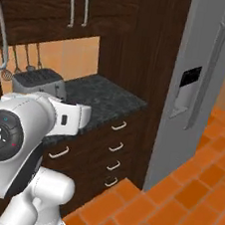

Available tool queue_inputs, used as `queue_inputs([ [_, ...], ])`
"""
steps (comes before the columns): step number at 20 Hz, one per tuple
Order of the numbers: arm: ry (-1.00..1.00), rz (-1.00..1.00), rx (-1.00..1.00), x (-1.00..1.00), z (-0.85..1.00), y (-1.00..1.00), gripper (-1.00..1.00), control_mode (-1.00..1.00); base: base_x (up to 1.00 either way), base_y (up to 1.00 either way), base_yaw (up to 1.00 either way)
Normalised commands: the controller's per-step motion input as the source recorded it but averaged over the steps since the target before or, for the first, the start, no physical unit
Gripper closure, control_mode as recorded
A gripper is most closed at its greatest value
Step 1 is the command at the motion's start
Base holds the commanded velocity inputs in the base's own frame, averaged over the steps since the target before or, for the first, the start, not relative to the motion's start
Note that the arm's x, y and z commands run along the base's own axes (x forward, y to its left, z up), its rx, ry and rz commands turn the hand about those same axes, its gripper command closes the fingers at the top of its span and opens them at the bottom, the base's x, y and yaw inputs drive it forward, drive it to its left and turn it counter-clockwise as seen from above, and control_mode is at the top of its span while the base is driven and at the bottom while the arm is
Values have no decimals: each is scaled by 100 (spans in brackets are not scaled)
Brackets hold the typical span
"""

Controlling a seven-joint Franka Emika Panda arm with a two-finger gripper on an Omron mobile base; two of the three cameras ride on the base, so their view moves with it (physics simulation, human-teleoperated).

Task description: Gather all objects into one cabinet and sort the glasses and bowls to opposite sides.

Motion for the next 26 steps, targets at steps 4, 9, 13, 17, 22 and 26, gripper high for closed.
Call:
queue_inputs([
  [4,0,0,0,0,0,0,-100,100,18,-36,-83],
  [9,0,0,0,0,0,0,-100,100,19,-36,-83],
  [13,0,0,0,0,0,0,-100,100,16,-34,-82],
  [17,0,0,0,0,0,0,-100,100,9,-30,-81],
  [22,0,0,0,0,0,0,-100,100,6,-29,-80],
  [26,0,0,0,0,0,0,-100,100,9,-36,-77],
])
